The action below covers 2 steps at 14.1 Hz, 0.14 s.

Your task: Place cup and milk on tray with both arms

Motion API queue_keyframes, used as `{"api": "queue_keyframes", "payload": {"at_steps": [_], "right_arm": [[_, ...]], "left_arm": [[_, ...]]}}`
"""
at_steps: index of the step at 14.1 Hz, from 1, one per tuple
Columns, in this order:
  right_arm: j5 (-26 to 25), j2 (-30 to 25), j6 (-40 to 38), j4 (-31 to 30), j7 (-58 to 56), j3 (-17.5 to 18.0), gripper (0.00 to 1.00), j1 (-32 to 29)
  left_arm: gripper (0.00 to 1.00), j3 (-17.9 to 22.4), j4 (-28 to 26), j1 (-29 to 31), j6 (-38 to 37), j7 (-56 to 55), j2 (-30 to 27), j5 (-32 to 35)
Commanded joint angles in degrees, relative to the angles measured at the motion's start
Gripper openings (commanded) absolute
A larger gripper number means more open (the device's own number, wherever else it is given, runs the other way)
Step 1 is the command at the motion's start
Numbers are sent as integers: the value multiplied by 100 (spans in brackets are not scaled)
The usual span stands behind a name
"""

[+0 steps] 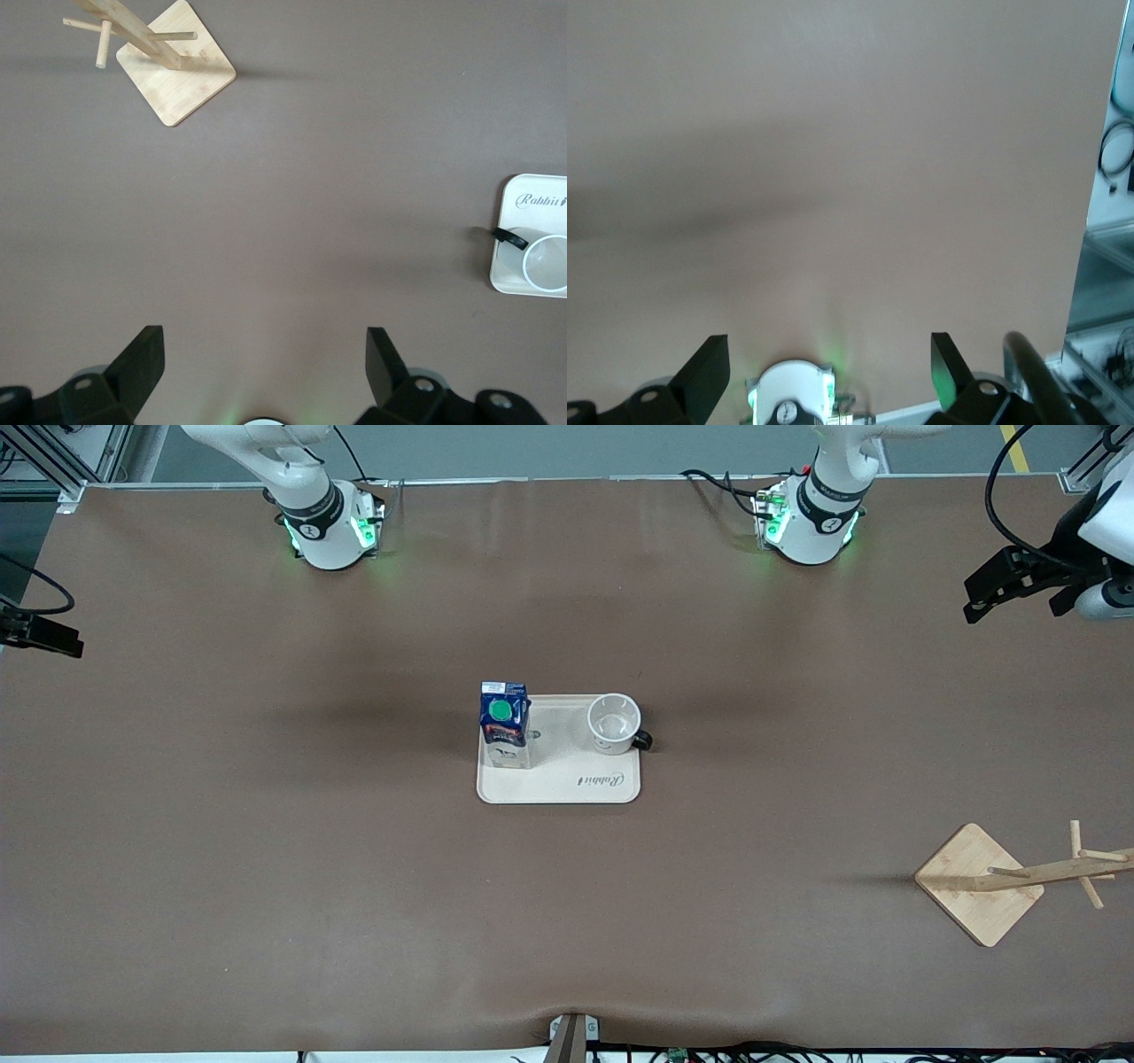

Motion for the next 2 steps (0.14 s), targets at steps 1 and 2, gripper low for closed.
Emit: {"api": "queue_keyframes", "payload": {"at_steps": [1, 2], "right_arm": [[-103, -247, -939, 110, -26, 96, 100, -210], [-103, -536, -1108, 223, -26, 87, 100, -236]], "left_arm": [[100, -6, 3, 76, 8, 89, -89, -13], [100, -6, 3, 76, 8, 89, -89, -13]]}}
